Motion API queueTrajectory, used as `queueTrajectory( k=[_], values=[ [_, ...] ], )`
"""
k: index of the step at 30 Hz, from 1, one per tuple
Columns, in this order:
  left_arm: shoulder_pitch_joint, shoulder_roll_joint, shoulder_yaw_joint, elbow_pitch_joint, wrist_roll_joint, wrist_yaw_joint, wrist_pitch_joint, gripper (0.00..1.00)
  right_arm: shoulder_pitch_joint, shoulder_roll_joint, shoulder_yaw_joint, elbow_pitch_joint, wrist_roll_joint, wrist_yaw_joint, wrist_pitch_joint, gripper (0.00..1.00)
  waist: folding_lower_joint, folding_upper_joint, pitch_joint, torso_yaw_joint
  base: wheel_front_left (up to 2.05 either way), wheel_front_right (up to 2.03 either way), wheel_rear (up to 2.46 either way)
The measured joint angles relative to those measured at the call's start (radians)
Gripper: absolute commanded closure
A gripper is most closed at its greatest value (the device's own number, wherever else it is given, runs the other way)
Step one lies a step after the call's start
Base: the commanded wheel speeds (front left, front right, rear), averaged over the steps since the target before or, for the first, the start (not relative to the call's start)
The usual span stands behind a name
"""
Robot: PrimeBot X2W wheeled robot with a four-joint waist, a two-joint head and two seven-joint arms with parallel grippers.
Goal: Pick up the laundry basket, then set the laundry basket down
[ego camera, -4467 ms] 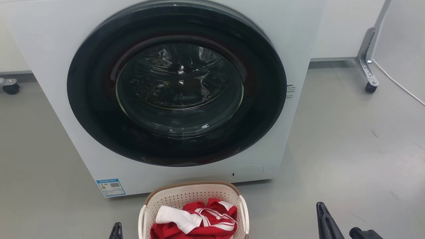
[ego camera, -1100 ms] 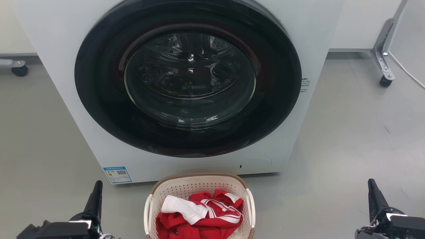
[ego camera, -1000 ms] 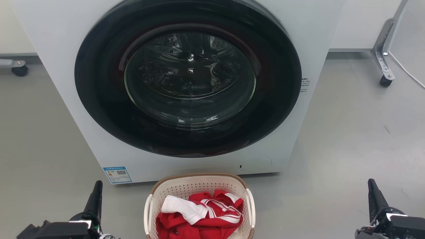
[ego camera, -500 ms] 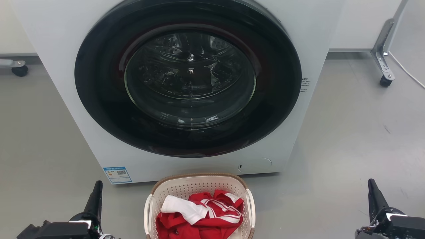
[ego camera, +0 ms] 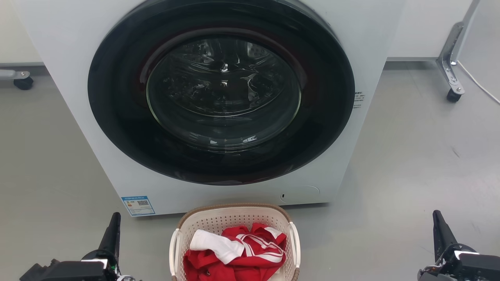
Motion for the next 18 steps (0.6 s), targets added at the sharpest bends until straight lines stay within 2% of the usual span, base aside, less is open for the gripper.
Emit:
queueTrajectory(
  k=[18],
  values=[
    [0.0, 0.0, 0.0, 0.0, 0.0, 0.0, 0.0, 1.0, 0.0, 0.0, 0.0, 0.0, 0.0, 0.0, 0.0, 1.0, 0.0, 0.0, 0.0, 0.0, 0.0, 0.0, 0.0]
  ],
)
